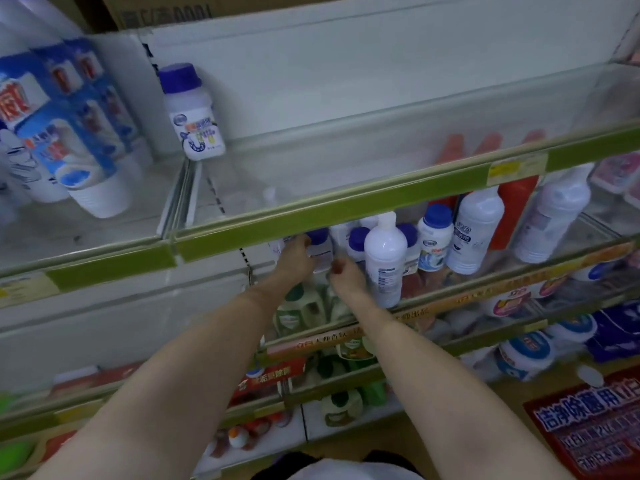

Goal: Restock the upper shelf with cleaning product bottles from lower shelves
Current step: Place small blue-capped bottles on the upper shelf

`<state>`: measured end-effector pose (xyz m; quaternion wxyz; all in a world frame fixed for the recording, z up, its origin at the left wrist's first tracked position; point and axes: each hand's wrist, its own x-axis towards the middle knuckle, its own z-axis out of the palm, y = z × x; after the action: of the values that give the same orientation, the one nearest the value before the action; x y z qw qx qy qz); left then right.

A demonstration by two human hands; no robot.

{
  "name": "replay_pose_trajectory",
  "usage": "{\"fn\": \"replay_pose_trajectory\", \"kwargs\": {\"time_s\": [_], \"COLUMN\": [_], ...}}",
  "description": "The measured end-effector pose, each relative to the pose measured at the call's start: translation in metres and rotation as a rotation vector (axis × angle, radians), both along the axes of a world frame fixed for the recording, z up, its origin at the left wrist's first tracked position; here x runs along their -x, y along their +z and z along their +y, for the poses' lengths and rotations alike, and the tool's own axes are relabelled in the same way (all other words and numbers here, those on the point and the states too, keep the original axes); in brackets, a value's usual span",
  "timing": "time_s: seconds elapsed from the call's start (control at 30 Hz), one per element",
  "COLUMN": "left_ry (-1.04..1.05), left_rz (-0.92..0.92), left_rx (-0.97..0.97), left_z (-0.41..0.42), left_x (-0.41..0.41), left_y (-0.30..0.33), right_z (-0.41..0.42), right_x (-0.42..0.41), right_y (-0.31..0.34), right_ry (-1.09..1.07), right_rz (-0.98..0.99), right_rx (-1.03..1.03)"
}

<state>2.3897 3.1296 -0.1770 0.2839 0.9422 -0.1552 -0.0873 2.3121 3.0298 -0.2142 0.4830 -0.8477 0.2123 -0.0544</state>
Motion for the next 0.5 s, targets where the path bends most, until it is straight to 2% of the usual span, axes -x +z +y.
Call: {"fn": "replay_pose_trajectory", "kwargs": {"time_s": [0.17,0.33,0.43,0.5], "left_ry": [0.093,0.161,0.124,0.058], "left_rz": [-0.013,-0.100,-0.072,-0.049], "left_rx": [0.118,0.130,0.084,-0.012], "left_z": [-0.010,-0.020,-0.028,-0.030], "left_x": [-0.024,-0.015,-0.019,-0.021], "left_y": [-0.035,-0.026,-0.019,-0.016], "right_z": [-0.001,-0.003,-0.008,-0.010], "right_x": [-0.009,-0.010,-0.009,-0.009], "right_y": [-0.004,-0.007,-0.007,-0.007], "right_ry": [-0.012,0.012,0.018,0.013], "right_rz": [-0.014,-0.007,0.032,0.055], "right_rx": [-0.115,-0.147,-0.111,-0.075]}}
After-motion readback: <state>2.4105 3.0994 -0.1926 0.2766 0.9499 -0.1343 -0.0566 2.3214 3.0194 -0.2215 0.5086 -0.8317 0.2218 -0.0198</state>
